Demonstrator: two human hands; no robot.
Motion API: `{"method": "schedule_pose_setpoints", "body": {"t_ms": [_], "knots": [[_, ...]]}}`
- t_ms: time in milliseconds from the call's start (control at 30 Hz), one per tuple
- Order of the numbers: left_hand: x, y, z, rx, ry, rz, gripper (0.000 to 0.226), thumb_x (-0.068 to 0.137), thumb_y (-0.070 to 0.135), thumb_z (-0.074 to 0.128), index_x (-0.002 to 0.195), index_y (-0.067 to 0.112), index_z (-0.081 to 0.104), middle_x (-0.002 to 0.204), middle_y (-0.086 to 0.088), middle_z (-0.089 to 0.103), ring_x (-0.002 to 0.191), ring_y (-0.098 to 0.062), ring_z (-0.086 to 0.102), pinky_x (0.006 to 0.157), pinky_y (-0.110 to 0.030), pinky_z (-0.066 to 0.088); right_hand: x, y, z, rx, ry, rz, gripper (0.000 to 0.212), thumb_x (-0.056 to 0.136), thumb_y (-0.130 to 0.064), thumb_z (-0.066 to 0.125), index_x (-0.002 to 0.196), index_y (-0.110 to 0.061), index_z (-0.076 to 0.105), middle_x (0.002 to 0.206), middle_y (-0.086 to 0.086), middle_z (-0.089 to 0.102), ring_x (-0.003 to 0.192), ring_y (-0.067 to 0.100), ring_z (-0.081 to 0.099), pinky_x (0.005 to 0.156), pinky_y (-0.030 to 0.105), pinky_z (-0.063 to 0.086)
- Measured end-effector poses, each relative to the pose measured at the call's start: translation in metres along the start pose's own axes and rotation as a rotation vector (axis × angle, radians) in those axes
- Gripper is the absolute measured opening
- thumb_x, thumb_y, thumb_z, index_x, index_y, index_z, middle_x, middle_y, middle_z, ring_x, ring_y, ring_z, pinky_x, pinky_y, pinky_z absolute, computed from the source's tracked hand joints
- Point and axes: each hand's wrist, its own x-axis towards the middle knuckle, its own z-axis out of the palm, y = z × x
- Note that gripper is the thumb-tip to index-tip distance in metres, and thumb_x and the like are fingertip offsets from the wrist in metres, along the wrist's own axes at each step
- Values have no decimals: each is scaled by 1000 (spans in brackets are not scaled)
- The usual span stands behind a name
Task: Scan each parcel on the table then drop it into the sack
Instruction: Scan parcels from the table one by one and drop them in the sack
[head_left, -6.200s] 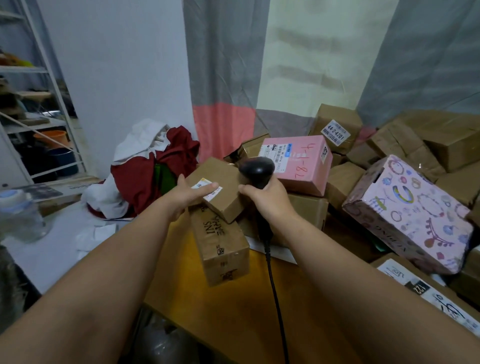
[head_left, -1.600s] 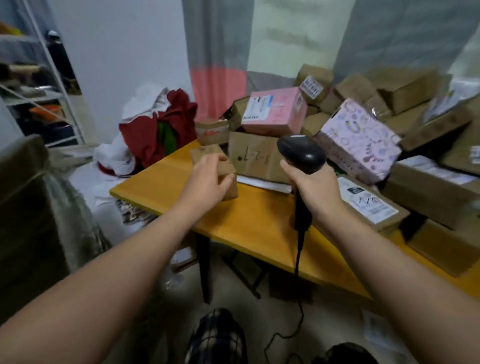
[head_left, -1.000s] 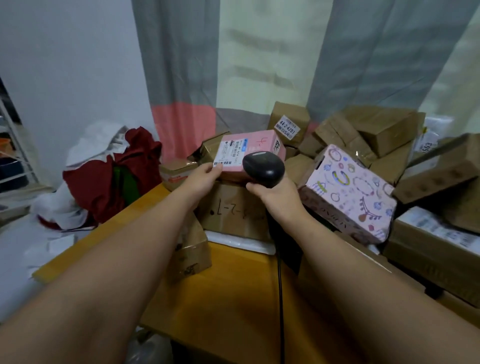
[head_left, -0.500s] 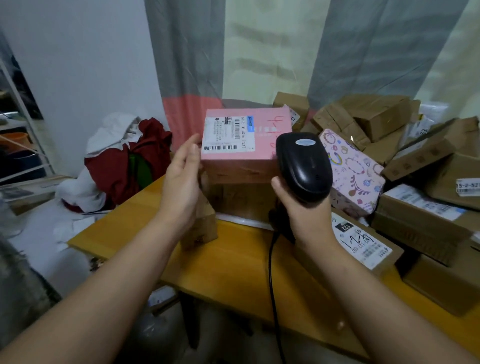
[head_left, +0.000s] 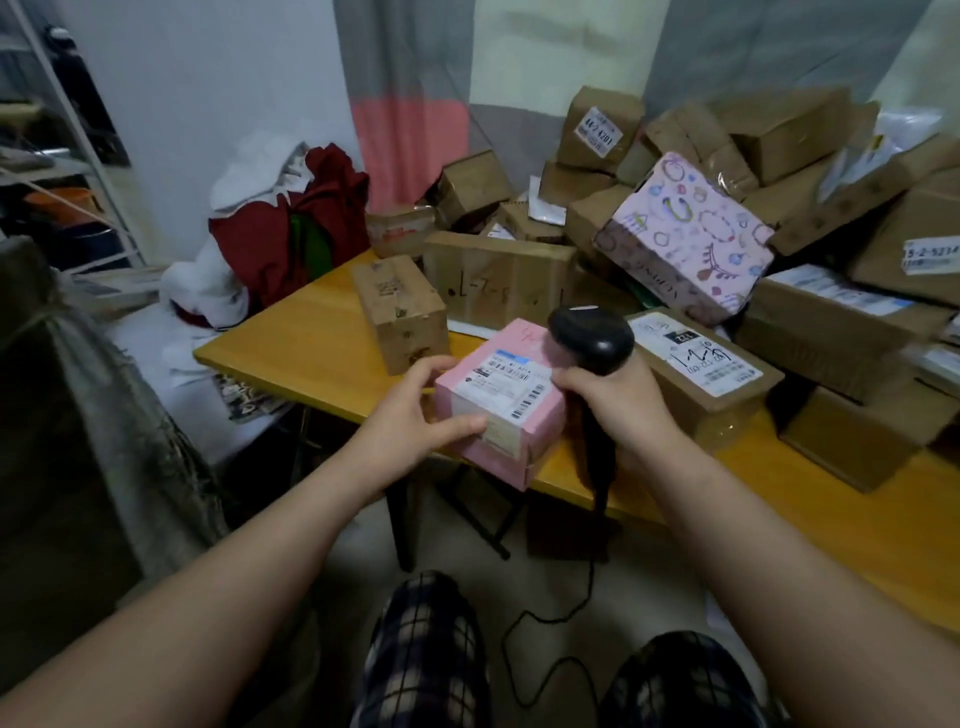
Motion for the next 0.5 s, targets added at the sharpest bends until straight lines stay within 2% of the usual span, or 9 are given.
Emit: {"method": "schedule_pose_setpoints", "body": {"t_ms": [67, 100, 167, 233, 300, 333, 367, 433, 500], "knots": [[-2, 2, 9, -69, 39, -22, 49, 86, 31, 69, 127, 25, 44, 111, 17, 54, 86, 17, 57, 67, -6, 47, -3, 4, 1, 0, -23, 43, 59, 76, -11, 76, 130, -20, 54, 122, -1, 63, 112, 15, 58, 91, 29, 44], [-1, 6, 11, -100, 80, -50, 40, 90, 39, 60, 125, 25, 46, 110, 16, 55, 87, 15, 58, 69, -9, 47, -6, 5, 0, 10, -31, 53, 60, 76, -11, 77, 131, -22, 52, 123, -2, 63, 113, 14, 58, 92, 30, 44], [6, 14, 11, -130, 138, -144, 41, 95, 54, 41, 126, 27, 48, 116, 13, 57, 105, 1, 56, 88, -21, 46, -13, 5, -3, 30, -38, 62, 65, 76, -13, 78, 134, -23, 49, 125, -3, 61, 115, 13, 57, 96, 32, 45], [16, 21, 11, -88, 118, -259, 50, 98, 56, 32, 132, 24, 50, 128, 7, 56, 117, -14, 52, 100, -30, 39, -21, 7, -7, 53, -63, 53, 65, 77, -14, 78, 134, -23, 49, 125, -6, 61, 112, 9, 57, 91, 25, 47], [19, 21, 13, -92, 40, -342, 45, 101, 51, 31, 120, 23, 61, 122, 3, 61, 106, -14, 56, 92, -29, 39, -28, 7, -10, 74, -129, 30, 60, 77, -11, 78, 130, -23, 53, 118, -8, 62, 98, -2, 58, 71, 8, 47], [19, 20, 16, -130, 5, -348, 41, 101, 49, 32, 109, 24, 65, 119, 2, 64, 100, -12, 58, 91, -29, 41, -31, 8, -12, 70, -150, 15, 58, 76, -10, 78, 128, -22, 54, 115, -9, 63, 94, -5, 58, 63, 5, 47], [20, 18, 18, -177, -20, -337, 39, 101, 48, 34, 103, 26, 66, 116, 3, 67, 99, -11, 60, 95, -31, 43, -31, 9, -13, 59, -146, -3, 58, 75, -8, 79, 127, -21, 55, 114, -9, 64, 93, -5, 58, 61, 6, 47], [21, 13, 22, -306, -45, -290, 32, 101, 47, 34, 113, 33, 60, 112, 7, 69, 105, -13, 60, 102, -37, 42, -28, 10, -17, 43, -78, -46, 57, 73, -4, 79, 123, -19, 58, 108, -12, 64, 96, -3, 58, 65, 8, 46], [21, 13, 20, -377, -58, -230, 27, 101, 41, 36, 126, 36, 45, 99, 10, 72, 100, -11, 62, 90, -34, 45, -25, 11, -20, 78, -34, -58, 53, 72, 1, 77, 119, -18, 59, 101, -14, 64, 92, -3, 58, 63, 7, 45]]}}
